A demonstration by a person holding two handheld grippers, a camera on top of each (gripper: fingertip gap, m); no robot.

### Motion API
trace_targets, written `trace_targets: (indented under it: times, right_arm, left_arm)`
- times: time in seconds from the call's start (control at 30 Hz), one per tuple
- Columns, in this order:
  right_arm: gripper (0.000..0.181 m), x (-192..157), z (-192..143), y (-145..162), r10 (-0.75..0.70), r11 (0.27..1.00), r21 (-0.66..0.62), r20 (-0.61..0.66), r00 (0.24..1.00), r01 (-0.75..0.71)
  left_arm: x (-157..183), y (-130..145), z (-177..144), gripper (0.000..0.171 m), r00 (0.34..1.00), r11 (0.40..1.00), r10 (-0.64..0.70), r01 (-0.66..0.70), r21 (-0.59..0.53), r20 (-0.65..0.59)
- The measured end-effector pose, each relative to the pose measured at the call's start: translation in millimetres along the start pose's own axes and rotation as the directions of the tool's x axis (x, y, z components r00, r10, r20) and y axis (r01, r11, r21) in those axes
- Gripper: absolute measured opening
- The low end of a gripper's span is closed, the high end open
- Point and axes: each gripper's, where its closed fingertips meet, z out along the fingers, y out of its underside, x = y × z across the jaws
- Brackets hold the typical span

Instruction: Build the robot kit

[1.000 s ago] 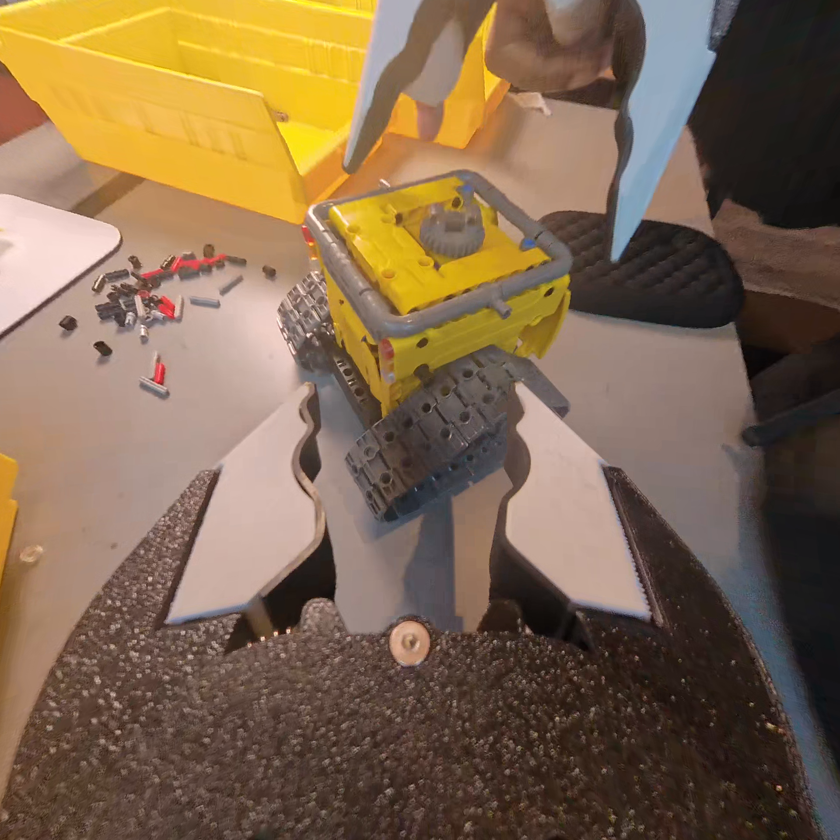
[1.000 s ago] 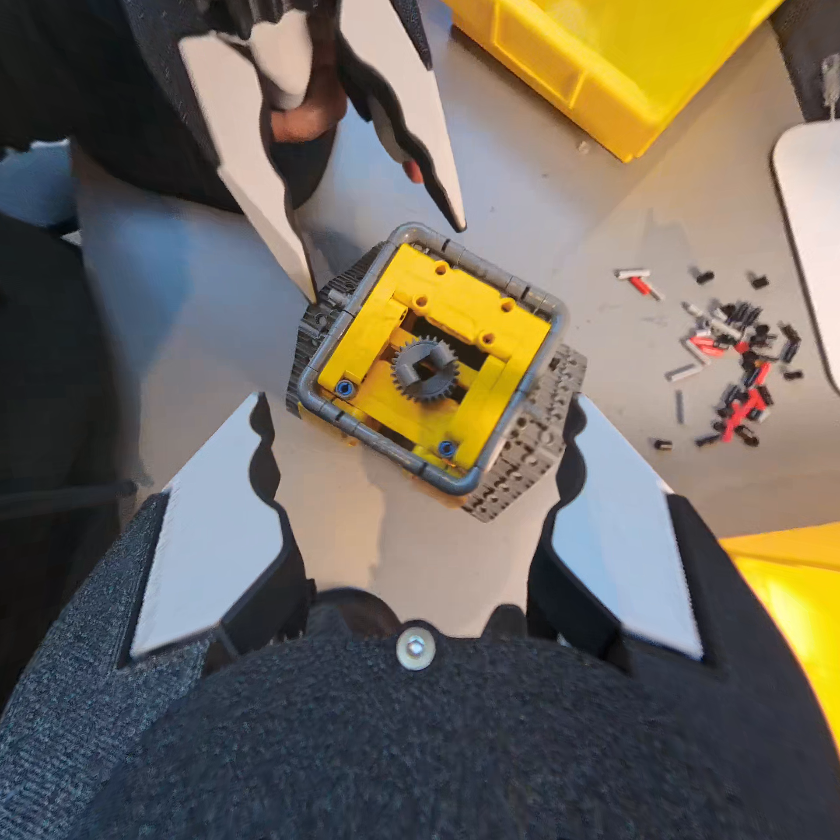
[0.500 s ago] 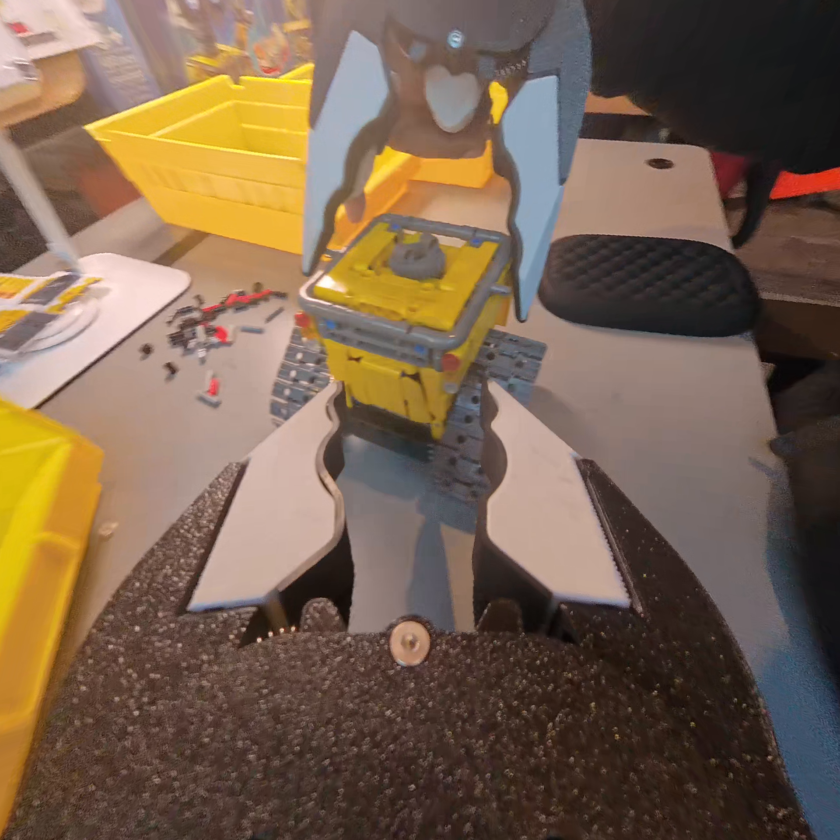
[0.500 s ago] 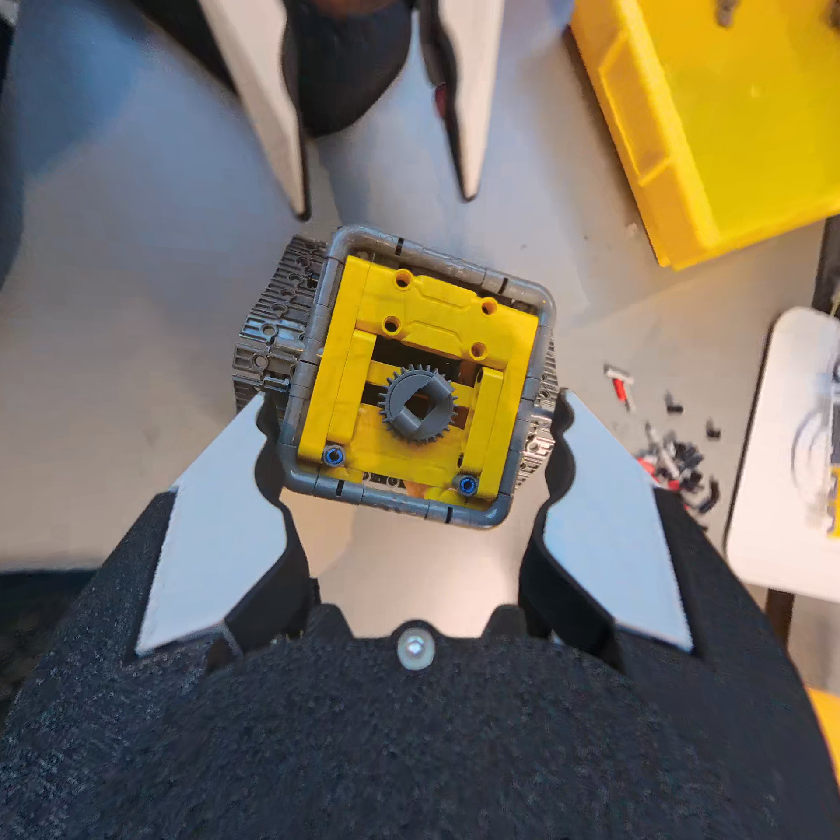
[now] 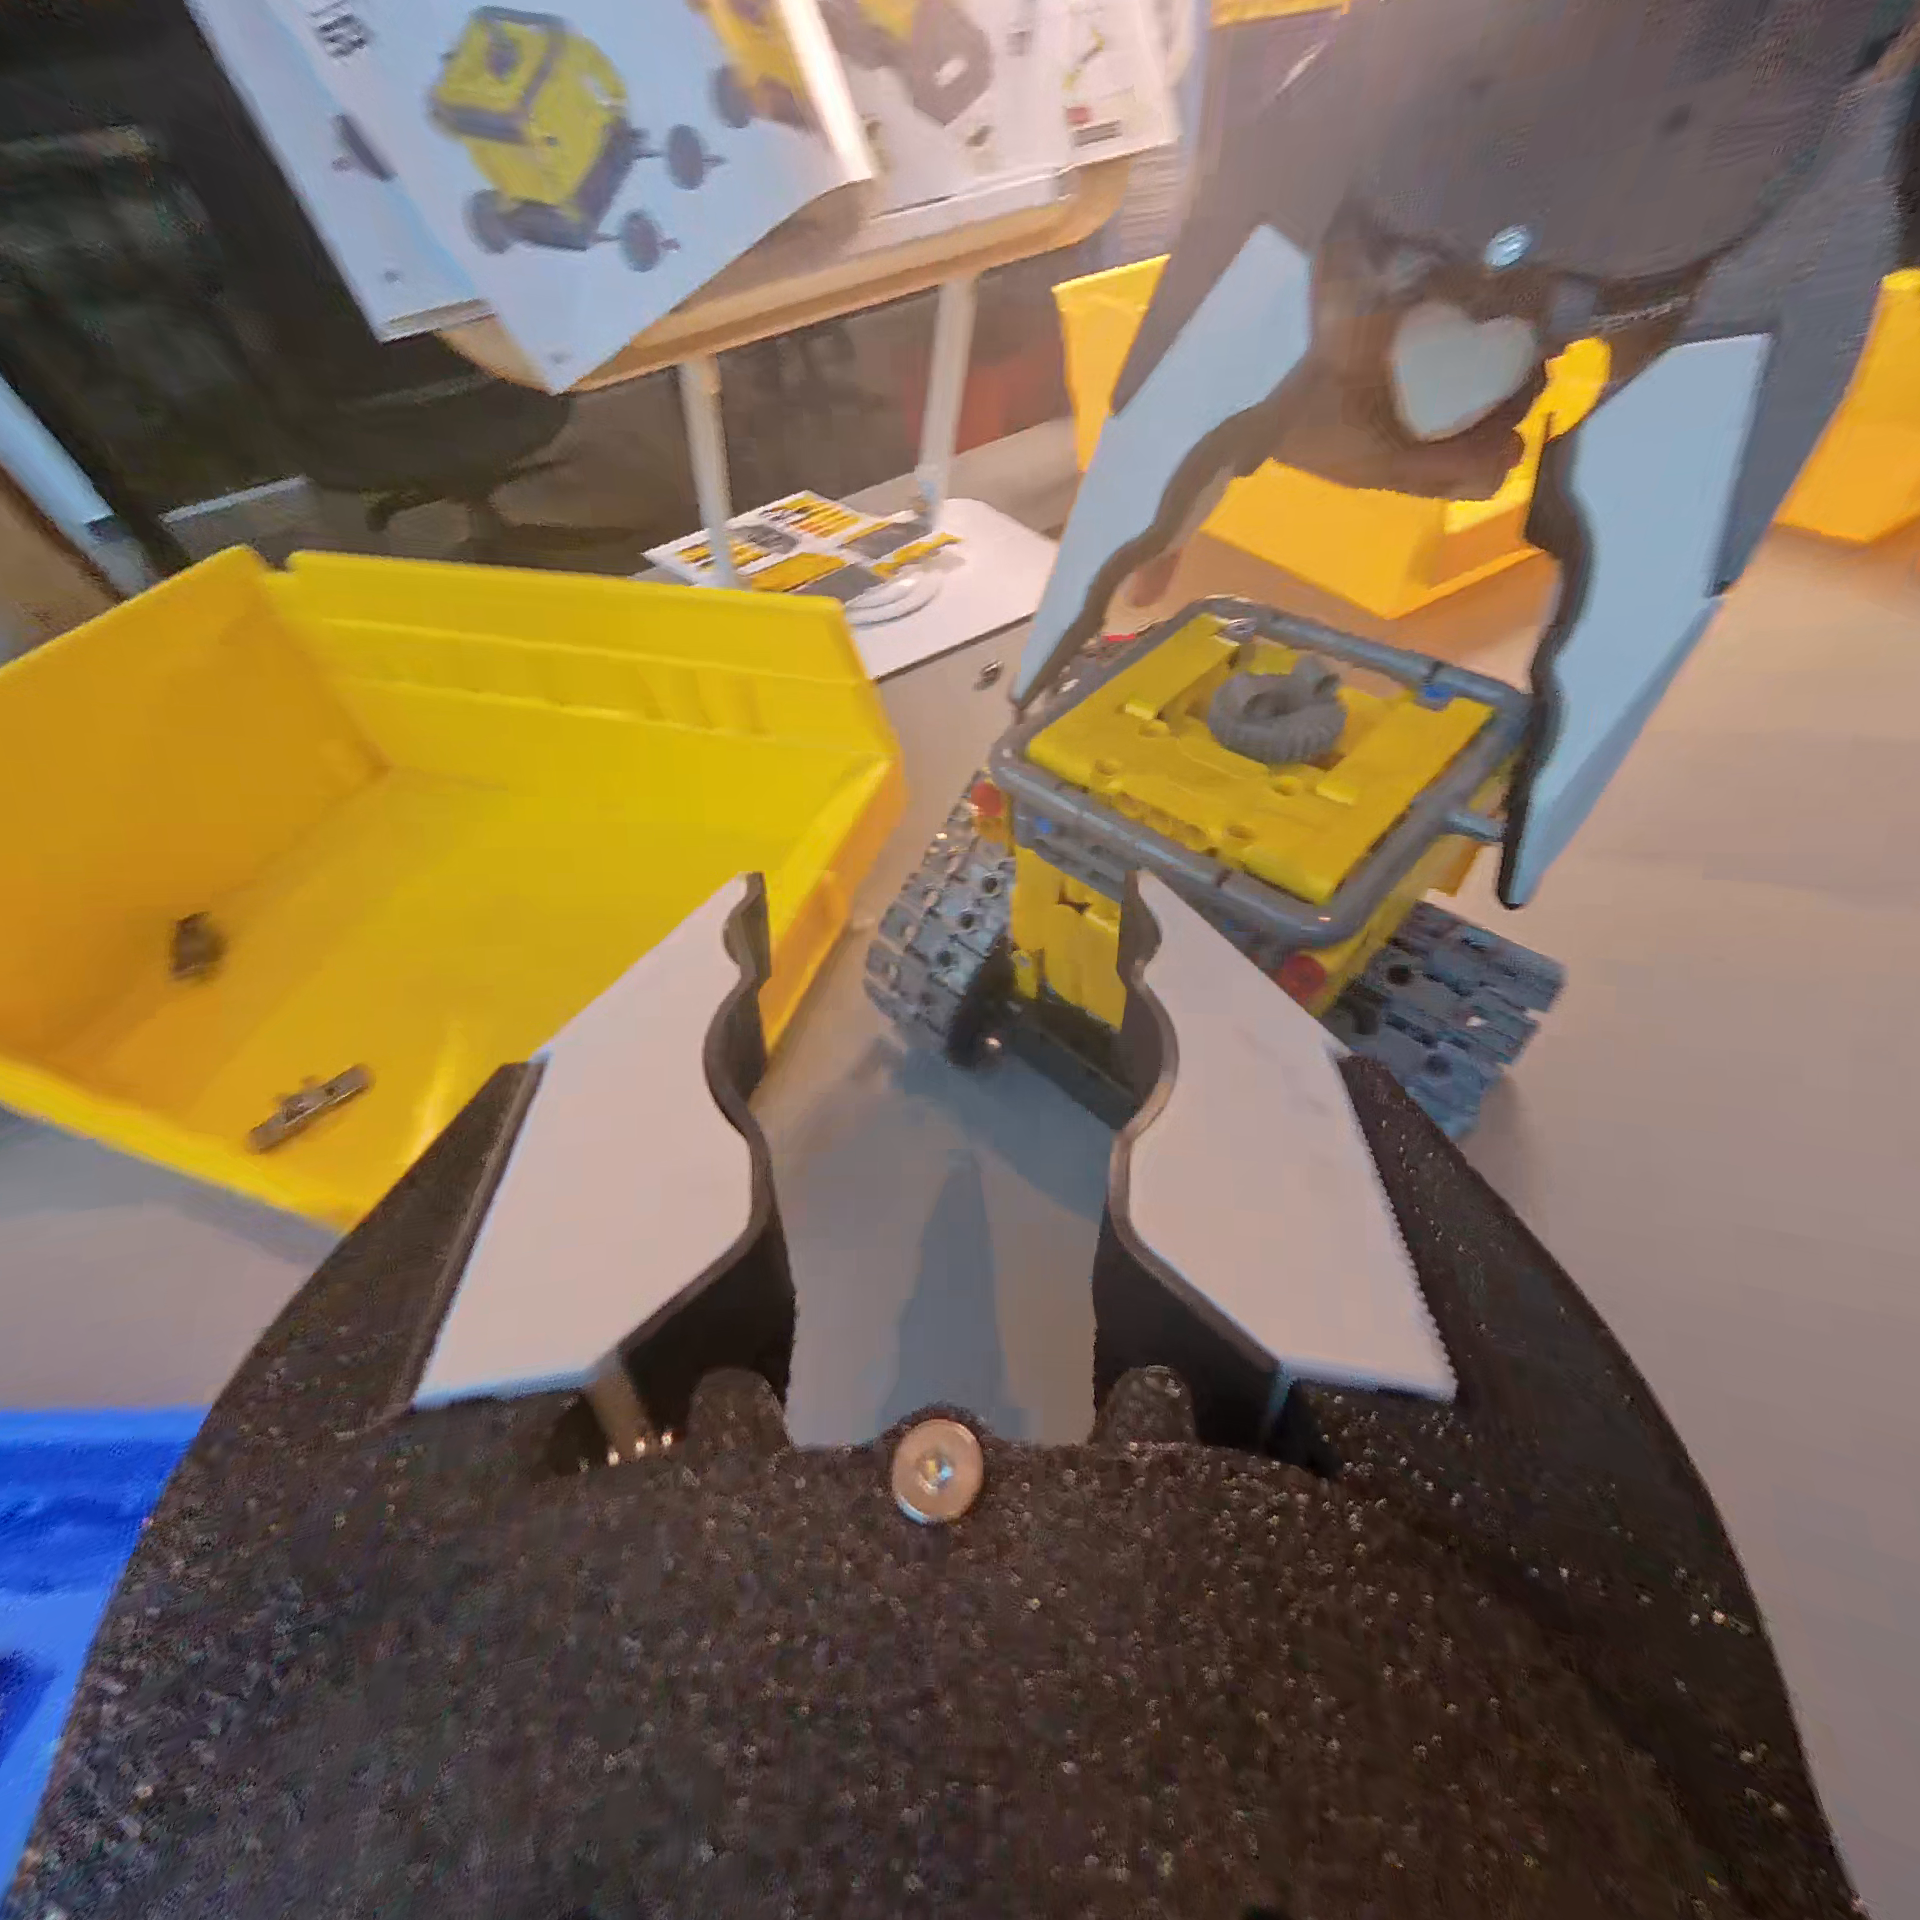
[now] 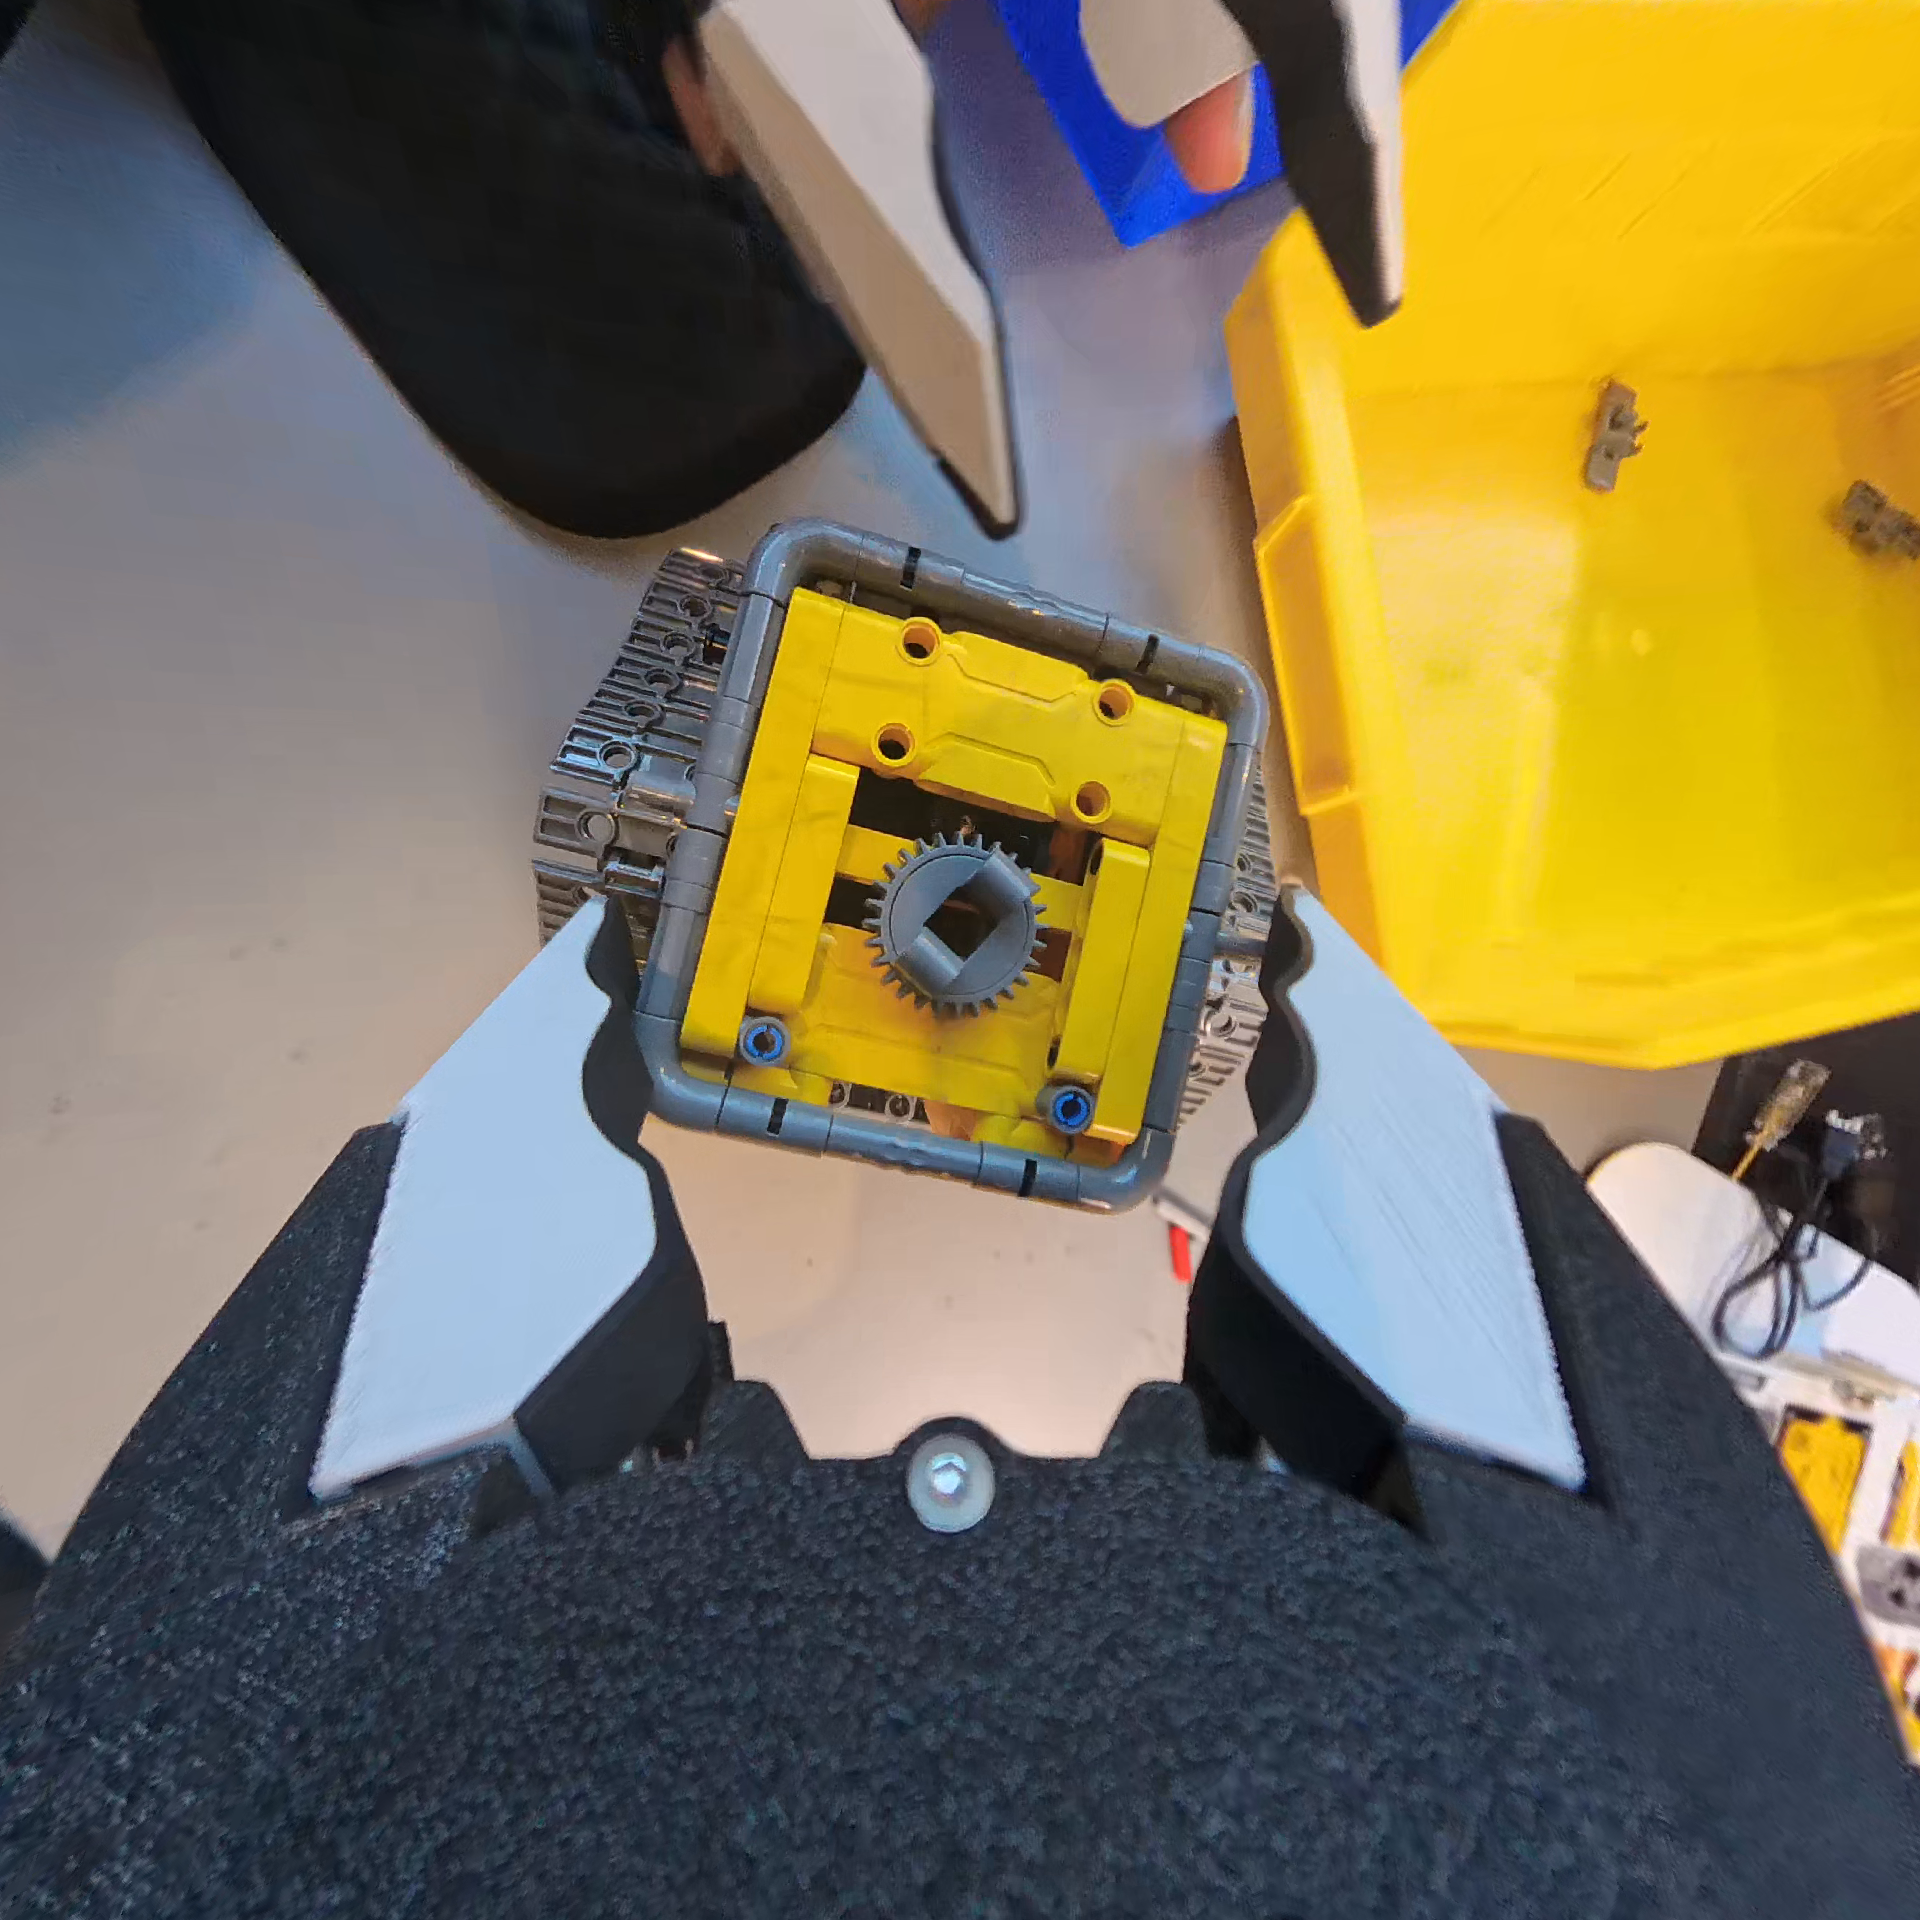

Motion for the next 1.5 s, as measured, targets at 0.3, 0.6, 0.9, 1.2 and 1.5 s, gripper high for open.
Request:
trace_targets:
  times: [0.3, 0.6, 0.9, 1.2, 1.5]
  right_arm:
    - [0.119, -18, 4, -11, -0.065, 0.998, -0.019, 0.05, 0.997, 0.066]
    - [0.119, -64, -17, 5, -0.011, 1.0, 0.001, -0.005, 1.0, 0.011]
    - [0.119, -89, -35, 15, 0.113, 0.978, 0.184, -0.053, 0.992, -0.101]
    - [0.119, -89, -39, 15, 0.17, 0.951, 0.275, -0.079, 0.982, -0.143]
    - [0.119, -90, -40, 16, 0.178, 0.951, 0.269, -0.082, 0.981, -0.15]
  left_arm:
    - [-49, 38, 12, 0.063, 0.945, 0.8, 0.326, -0.265, -0.539, 0.018]
    - [-73, 93, 41, 0.026, 0.87, 0.443, 0.426, -0.441, -0.781, -0.249]
    - [-110, 45, 5, 0.028, 0.937, 0.522, 0.264, -0.338, -0.783, -0.228]
    - [-113, 88, 2, 0.026, 0.906, 0.378, 0.298, -0.402, -0.834, -0.302]
    - [-107, 39, -7, 0.023, 0.894, 0.505, 0.308, -0.445, -0.74, -0.327]
